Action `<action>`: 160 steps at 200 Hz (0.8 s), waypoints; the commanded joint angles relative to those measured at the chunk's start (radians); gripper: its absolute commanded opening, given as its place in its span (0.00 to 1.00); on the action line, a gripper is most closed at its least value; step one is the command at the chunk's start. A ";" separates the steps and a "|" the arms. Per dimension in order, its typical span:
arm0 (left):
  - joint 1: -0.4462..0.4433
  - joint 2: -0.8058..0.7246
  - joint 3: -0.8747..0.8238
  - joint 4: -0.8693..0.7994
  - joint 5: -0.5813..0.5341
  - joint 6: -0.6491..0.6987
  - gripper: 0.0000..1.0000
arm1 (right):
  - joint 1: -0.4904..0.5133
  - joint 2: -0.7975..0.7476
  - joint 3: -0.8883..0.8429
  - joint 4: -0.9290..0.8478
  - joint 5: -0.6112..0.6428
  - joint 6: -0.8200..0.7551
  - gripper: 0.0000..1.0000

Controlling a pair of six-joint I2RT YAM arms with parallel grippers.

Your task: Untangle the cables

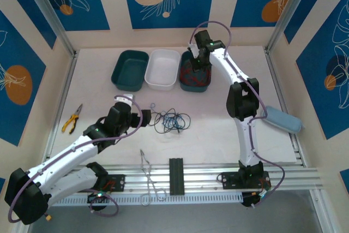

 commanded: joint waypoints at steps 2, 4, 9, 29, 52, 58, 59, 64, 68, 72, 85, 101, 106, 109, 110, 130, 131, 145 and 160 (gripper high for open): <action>0.011 -0.003 -0.011 -0.013 -0.008 0.009 1.00 | 0.018 0.031 0.042 -0.082 -0.034 -0.041 0.00; 0.010 -0.004 -0.010 -0.013 -0.007 0.009 1.00 | 0.018 0.035 0.044 -0.085 -0.034 -0.041 0.00; 0.010 -0.003 -0.011 -0.013 -0.007 0.009 1.00 | 0.020 0.042 0.048 -0.091 -0.034 -0.041 0.00; 0.011 0.001 -0.011 -0.013 -0.004 0.008 1.00 | 0.021 0.073 0.070 -0.118 -0.032 -0.038 0.00; 0.011 0.000 -0.012 -0.013 -0.003 0.005 1.00 | 0.021 0.107 0.092 -0.140 -0.026 -0.036 0.00; 0.010 0.000 -0.012 -0.013 -0.002 0.006 1.00 | 0.021 0.114 0.096 -0.142 -0.025 -0.035 0.01; 0.011 0.000 -0.012 -0.013 -0.003 0.005 1.00 | 0.020 0.115 0.096 -0.142 -0.025 -0.035 0.01; 0.011 0.000 -0.012 -0.013 -0.003 0.005 1.00 | 0.021 0.120 0.098 -0.142 -0.023 -0.034 0.02; 0.011 0.001 -0.012 -0.013 -0.002 0.005 1.00 | 0.020 0.121 0.100 -0.142 -0.022 -0.031 0.02; 0.010 0.001 -0.012 -0.012 -0.002 0.005 1.00 | 0.020 0.123 0.102 -0.142 -0.021 -0.030 0.03; 0.011 0.001 -0.012 -0.013 -0.001 0.004 1.00 | 0.020 0.127 0.108 -0.139 -0.017 -0.025 0.06; 0.011 0.001 -0.014 -0.012 -0.001 0.005 1.00 | 0.020 0.128 0.121 -0.137 -0.005 -0.016 0.14; 0.010 0.002 -0.013 -0.013 -0.001 0.004 1.00 | 0.021 0.128 0.128 -0.143 -0.002 -0.012 0.17; 0.010 0.002 -0.014 -0.013 0.001 0.004 1.00 | 0.021 0.128 0.134 -0.145 0.000 -0.011 0.19; 0.011 0.002 -0.014 -0.013 0.001 0.004 1.00 | 0.021 0.127 0.135 -0.146 0.001 -0.010 0.19; 0.010 0.002 -0.014 -0.011 0.000 0.002 1.00 | 0.023 0.111 0.156 -0.156 0.006 0.002 0.27; 0.010 0.003 -0.014 -0.011 0.001 0.002 1.00 | 0.022 0.109 0.157 -0.156 0.007 0.002 0.28; 0.010 0.004 -0.015 -0.009 0.002 0.002 1.00 | 0.025 0.085 0.159 -0.152 0.019 0.013 0.31; 0.011 0.006 -0.017 -0.007 0.004 0.002 1.00 | 0.028 0.058 0.158 -0.148 0.037 0.031 0.35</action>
